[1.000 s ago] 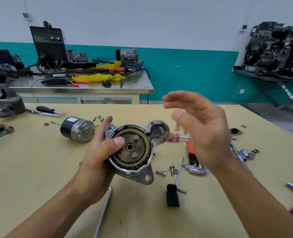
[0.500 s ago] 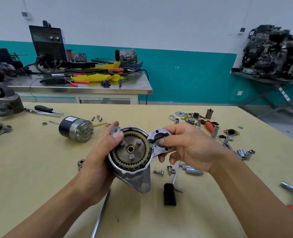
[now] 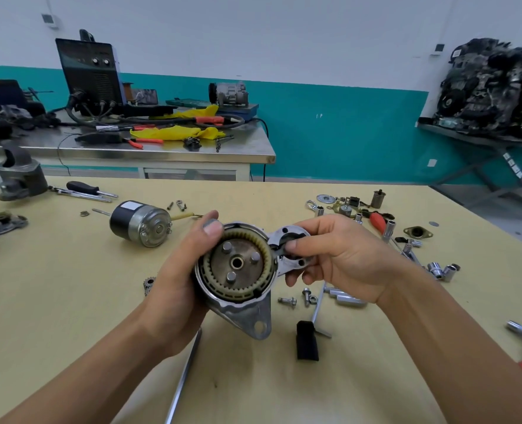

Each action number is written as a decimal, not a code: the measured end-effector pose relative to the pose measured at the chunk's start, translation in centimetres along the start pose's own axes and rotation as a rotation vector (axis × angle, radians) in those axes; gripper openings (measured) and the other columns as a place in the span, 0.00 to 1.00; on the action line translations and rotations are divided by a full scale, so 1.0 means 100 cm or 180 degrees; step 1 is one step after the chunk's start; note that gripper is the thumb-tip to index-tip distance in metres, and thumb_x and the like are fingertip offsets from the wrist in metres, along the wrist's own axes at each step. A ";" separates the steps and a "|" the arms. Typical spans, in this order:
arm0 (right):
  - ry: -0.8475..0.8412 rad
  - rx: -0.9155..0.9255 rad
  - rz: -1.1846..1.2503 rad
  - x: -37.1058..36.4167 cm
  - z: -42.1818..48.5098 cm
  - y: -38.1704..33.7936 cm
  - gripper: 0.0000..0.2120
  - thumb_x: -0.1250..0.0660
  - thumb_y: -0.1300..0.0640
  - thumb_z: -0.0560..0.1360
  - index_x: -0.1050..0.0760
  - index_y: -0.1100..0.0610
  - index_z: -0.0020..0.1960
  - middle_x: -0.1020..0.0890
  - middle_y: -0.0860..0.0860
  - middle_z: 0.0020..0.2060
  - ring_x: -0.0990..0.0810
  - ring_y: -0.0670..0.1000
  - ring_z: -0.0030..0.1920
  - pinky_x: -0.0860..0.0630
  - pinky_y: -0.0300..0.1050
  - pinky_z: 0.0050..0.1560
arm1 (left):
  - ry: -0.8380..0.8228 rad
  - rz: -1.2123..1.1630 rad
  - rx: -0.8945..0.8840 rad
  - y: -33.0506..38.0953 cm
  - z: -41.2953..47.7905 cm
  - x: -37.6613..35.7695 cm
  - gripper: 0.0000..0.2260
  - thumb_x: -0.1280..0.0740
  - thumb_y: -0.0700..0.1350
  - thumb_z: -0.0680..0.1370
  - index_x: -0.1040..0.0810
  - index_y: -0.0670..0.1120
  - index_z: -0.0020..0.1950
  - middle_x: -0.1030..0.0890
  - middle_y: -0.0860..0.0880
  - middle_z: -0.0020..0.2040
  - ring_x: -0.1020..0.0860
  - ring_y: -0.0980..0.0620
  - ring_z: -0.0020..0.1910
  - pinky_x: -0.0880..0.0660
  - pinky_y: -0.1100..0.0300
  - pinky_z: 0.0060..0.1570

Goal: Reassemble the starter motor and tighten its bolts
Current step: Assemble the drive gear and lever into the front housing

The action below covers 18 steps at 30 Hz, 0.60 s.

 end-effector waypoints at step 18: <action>0.0036 -0.0114 0.0051 -0.002 0.001 0.000 0.09 0.37 0.70 0.78 0.21 0.71 0.55 0.15 0.60 0.37 0.17 0.53 0.30 0.26 0.38 0.26 | -0.0305 0.0019 -0.0090 0.006 -0.004 -0.007 0.10 0.34 0.57 0.72 0.15 0.56 0.39 0.14 0.52 0.40 0.16 0.55 0.40 0.20 0.64 0.40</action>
Point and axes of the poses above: each hand's wrist, its own z-axis towards the middle knuckle, its own x-axis out of the back of the hand, y = z × x, the point moved 1 cm from there along z, towards the middle knuckle
